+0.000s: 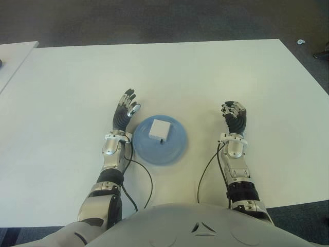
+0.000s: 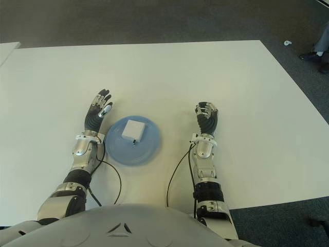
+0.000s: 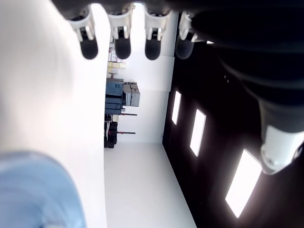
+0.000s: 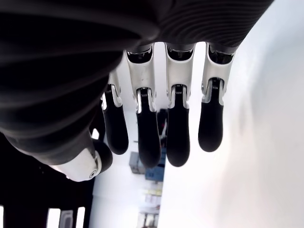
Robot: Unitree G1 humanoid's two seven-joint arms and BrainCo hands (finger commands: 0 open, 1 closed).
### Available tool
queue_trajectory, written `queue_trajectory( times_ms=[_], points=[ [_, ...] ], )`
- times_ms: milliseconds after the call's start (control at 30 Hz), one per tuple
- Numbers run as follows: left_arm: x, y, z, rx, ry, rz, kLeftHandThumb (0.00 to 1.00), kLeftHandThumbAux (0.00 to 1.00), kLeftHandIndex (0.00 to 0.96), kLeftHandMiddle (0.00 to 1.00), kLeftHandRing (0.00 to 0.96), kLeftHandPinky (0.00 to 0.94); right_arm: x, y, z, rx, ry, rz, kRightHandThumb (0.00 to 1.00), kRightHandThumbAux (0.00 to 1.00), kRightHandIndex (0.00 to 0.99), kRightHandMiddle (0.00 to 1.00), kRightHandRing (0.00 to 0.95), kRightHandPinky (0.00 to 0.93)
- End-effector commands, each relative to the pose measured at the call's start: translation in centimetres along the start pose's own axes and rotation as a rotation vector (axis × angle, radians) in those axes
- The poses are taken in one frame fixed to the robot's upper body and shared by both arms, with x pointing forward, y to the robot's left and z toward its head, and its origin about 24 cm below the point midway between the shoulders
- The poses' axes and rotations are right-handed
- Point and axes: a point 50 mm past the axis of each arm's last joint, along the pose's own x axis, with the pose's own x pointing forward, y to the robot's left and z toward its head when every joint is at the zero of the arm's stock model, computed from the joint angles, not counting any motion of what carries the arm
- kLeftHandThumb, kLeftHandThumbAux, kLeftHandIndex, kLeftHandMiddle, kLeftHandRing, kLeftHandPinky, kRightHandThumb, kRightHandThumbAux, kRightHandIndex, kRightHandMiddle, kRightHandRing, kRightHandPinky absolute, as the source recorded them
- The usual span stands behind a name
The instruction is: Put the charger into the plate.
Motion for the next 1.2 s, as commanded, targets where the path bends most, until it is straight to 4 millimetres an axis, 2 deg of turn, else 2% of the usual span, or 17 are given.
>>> queue_trajectory(
  times_ms=[33,200,233,300,333,433,633,1200],
  points=[
    [-2.13,-0.12,-2.59,-0.03,0.134,0.03,0.022,0.581,0.0,0.0,0.0,0.0,-0.19,0.06,-0.29,0.003,0.022,0.008,0.857,0.673,0.41,0.543,0.888,0.884],
    [-2.1,-0.13,-2.6,-0.028,0.135,0.029,0.02,0.578,0.0,0.0,0.0,0.0,-0.18,0.12,-0.23,0.009,0.018,0.025,0.857,0.673,0.41,0.543,0.892,0.884],
    [-2.09,-0.13,-2.59,-0.027,0.134,0.029,0.02,0.576,0.0,0.0,0.0,0.0,-0.18,0.13,-0.22,0.01,0.019,0.027,0.817,0.685,0.42,0.687,0.899,0.89],
    [-2.09,-0.15,-2.58,-0.024,0.134,0.029,0.02,0.574,0.0,0.0,0.0,0.0,-0.18,0.16,-0.2,0.014,0.02,0.033,0.783,0.696,0.429,0.813,0.904,0.893],
    [-2.1,-0.16,-2.57,-0.022,0.133,0.029,0.02,0.574,0.0,0.0,0.0,0.0,-0.19,0.14,-0.17,0.017,0.019,0.036,0.769,0.7,0.433,0.861,0.905,0.894],
    [-2.1,-0.19,-2.55,-0.021,0.132,0.03,0.019,0.572,0.0,0.0,0.0,0.0,-0.2,0.11,-0.11,0.021,0.018,0.041,0.754,0.705,0.437,0.912,0.904,0.892],
    [-2.11,-0.18,-2.57,-0.029,0.134,0.036,0.02,0.572,0.0,0.0,0.0,0.0,-0.19,0.07,-0.08,0.014,0.02,0.045,0.748,0.707,0.439,0.938,0.907,0.897],
    [-2.18,-0.19,-2.52,-0.037,0.134,0.036,0.023,0.577,0.0,0.0,0.0,0.0,-0.07,-0.1,-0.15,-0.01,0.028,0.064,0.749,0.707,0.44,0.928,0.907,0.894]
  ],
)
